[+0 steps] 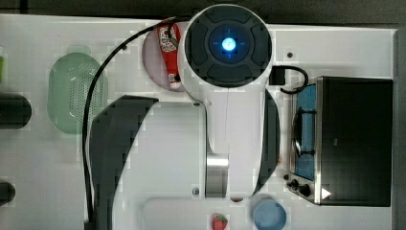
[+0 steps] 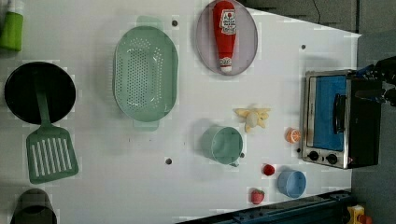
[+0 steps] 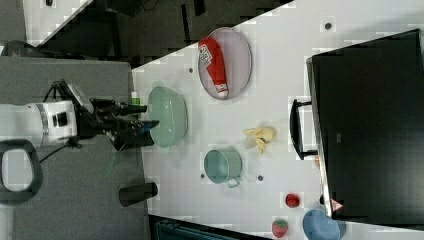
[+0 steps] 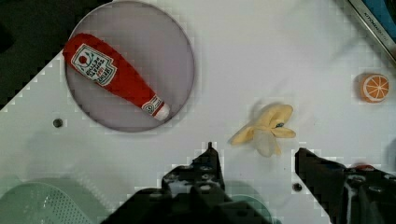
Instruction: Pick banana from table and place on oven.
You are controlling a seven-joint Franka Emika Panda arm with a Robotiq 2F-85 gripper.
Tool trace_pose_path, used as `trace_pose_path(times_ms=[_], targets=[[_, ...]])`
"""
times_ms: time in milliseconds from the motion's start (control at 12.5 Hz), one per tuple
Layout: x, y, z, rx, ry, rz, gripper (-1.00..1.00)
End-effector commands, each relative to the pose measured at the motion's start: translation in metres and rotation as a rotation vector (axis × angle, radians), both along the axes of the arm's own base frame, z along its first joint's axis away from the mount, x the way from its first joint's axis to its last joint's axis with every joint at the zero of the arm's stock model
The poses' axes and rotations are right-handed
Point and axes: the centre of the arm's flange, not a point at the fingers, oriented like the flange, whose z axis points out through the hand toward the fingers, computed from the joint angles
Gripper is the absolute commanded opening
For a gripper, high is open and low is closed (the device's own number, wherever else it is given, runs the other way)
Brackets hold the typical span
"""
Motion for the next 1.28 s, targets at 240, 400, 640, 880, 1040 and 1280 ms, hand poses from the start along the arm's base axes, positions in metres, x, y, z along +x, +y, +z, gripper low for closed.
trace_pose_path(times_ms=[240,400,640,880,1040,1280], targets=[[-0.133,-0.023,0.052,0.022,-0.004,-0.221,0.99],[-0.131,-0.023,0.046,0.022,-0.003,-0.221,1.00],[-0.117,-0.023,0.007,0.019,0.015,-0.222,1.00],[-0.102,-0.023,-0.065,0.016,0.032,-0.224,1.00],[-0.090,-0.025,-0.118,0.015,0.012,-0.229,1.00],[-0.080,-0.026,-0.199,0.008,0.021,-0.232,1.00]])
